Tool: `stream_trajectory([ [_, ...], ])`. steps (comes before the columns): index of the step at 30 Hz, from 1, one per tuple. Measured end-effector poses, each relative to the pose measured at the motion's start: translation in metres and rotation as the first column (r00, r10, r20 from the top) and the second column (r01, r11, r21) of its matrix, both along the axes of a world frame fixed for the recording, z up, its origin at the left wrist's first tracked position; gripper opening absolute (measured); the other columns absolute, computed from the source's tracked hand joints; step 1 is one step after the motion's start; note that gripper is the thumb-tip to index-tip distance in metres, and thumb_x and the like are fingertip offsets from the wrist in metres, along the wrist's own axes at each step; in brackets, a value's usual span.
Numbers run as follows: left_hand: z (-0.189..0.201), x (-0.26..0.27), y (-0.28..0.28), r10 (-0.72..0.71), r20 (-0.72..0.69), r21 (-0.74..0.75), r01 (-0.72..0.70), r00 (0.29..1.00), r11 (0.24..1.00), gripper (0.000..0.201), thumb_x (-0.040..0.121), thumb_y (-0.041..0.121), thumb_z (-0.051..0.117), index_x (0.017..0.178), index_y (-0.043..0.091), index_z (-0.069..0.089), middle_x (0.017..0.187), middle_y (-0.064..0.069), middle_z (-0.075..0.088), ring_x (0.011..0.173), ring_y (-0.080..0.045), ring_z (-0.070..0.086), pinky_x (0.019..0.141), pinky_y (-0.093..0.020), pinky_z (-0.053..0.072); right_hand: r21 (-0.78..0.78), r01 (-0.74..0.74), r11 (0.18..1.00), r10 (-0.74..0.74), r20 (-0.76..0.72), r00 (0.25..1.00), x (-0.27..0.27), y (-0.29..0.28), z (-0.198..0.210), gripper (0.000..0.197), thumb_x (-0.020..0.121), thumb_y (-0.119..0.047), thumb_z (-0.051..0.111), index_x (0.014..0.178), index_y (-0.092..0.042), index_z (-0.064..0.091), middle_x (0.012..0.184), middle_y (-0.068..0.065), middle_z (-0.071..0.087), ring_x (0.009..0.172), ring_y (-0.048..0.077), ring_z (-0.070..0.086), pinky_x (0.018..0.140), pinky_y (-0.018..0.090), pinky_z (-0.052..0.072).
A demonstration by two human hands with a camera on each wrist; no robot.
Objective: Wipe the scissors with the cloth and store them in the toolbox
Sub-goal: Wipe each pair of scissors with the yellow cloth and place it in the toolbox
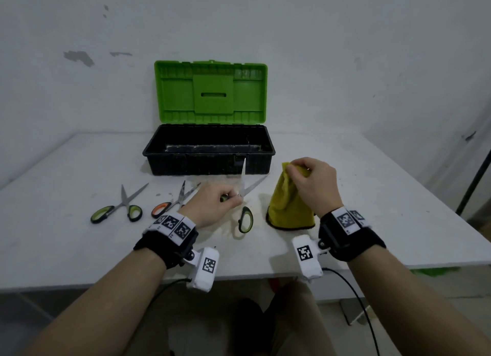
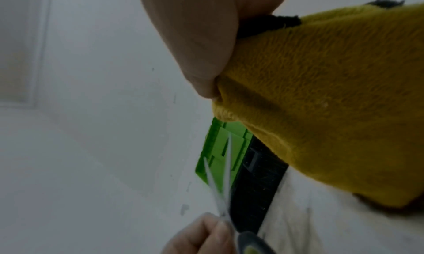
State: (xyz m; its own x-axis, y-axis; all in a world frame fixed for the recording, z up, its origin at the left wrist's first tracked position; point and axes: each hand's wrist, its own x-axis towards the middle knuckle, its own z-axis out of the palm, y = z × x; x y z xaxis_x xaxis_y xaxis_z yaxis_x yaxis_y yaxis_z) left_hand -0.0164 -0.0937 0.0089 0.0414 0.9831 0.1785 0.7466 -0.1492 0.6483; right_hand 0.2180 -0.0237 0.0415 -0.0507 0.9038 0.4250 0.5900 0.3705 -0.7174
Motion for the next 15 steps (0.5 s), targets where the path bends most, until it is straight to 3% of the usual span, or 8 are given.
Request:
stream_trajectory([
  [3, 0.000, -0.001, 0.003, 0.024, 0.084, -0.090, -0.017, 0.996, 0.996, 0.024, 0.094, 0.035, 0.065, 0.078, 0.018, 0.061, 0.067, 0.011, 0.055, 0.056, 0.001, 0.049, 0.058, -0.016, 0.039, -0.032, -0.159, 0.987, 0.158, -0.043, 0.987, -0.002, -0.017, 0.013, 0.005, 0.083, -0.030, 0.066, 0.085, -0.029, 0.070, 0.083, -0.012, 0.069, 0.080, 0.003, 0.061, 0.070, 0.018, 0.047],
  [5, 0.000, -0.001, 0.004, 0.031, 0.091, -0.110, -0.021, 0.995, 0.994, 0.024, 0.093, 0.036, 0.066, 0.078, 0.020, 0.059, 0.068, 0.011, 0.056, 0.057, -0.002, 0.050, 0.059, -0.020, 0.040, -0.102, -0.303, 0.947, 0.308, 0.034, 0.951, -0.007, -0.025, 0.017, 0.007, 0.083, -0.031, 0.066, 0.090, -0.031, 0.066, 0.085, -0.010, 0.069, 0.079, 0.005, 0.062, 0.068, 0.019, 0.048],
  [7, 0.000, 0.001, 0.004, 0.009, 0.091, -0.129, 0.003, 0.996, 0.992, 0.026, 0.092, 0.039, 0.066, 0.079, 0.018, 0.059, 0.071, 0.008, 0.058, 0.057, -0.004, 0.051, 0.059, -0.023, 0.041, -0.108, -0.387, 0.916, 0.400, 0.156, 0.903, -0.015, -0.029, 0.015, 0.007, 0.086, -0.031, 0.065, 0.093, -0.031, 0.064, 0.085, -0.010, 0.068, 0.079, 0.005, 0.062, 0.070, 0.023, 0.050],
  [10, 0.004, 0.006, 0.001, -0.035, 0.052, -0.127, 0.041, 0.998, 0.991, 0.027, 0.092, 0.039, 0.067, 0.085, 0.014, 0.062, 0.072, 0.011, 0.058, 0.055, 0.003, 0.050, 0.057, -0.020, 0.038, -0.054, -0.432, 0.900, 0.429, 0.277, 0.860, -0.027, -0.027, 0.006, 0.006, 0.090, -0.031, 0.063, 0.094, -0.027, 0.066, 0.089, -0.011, 0.067, 0.084, 0.007, 0.061, 0.078, 0.031, 0.052],
  [11, 0.005, 0.007, 0.000, -0.043, 0.041, -0.123, 0.048, 0.998, 0.991, 0.025, 0.092, 0.037, 0.067, 0.085, 0.013, 0.062, 0.070, 0.013, 0.057, 0.054, 0.004, 0.050, 0.057, -0.019, 0.037, -0.019, -0.433, 0.901, 0.415, 0.328, 0.849, -0.030, -0.026, 0.001, 0.008, 0.090, -0.032, 0.064, 0.094, -0.027, 0.067, 0.091, -0.011, 0.066, 0.087, 0.009, 0.059, 0.080, 0.034, 0.051],
  [13, 0.007, 0.007, -0.001, -0.052, 0.013, -0.106, 0.053, 0.999, 0.993, 0.024, 0.092, 0.035, 0.067, 0.084, 0.014, 0.062, 0.068, 0.014, 0.055, 0.052, 0.007, 0.051, 0.056, -0.018, 0.036, 0.170, -0.360, 0.917, 0.249, 0.463, 0.851, -0.035, -0.023, -0.012, 0.009, 0.087, -0.035, 0.068, 0.092, -0.029, 0.071, 0.097, -0.007, 0.061, 0.094, 0.016, 0.052, 0.081, 0.038, 0.044],
  [15, 0.006, 0.005, -0.001, -0.057, 0.002, -0.092, 0.057, 0.998, 0.994, 0.025, 0.092, 0.035, 0.068, 0.083, 0.013, 0.061, 0.067, 0.014, 0.055, 0.051, 0.010, 0.052, 0.056, -0.018, 0.036, 0.320, -0.266, 0.909, 0.081, 0.491, 0.867, -0.035, -0.024, -0.023, 0.010, 0.083, -0.039, 0.072, 0.087, -0.031, 0.075, 0.095, -0.005, 0.057, 0.093, 0.022, 0.050, 0.077, 0.035, 0.035],
])
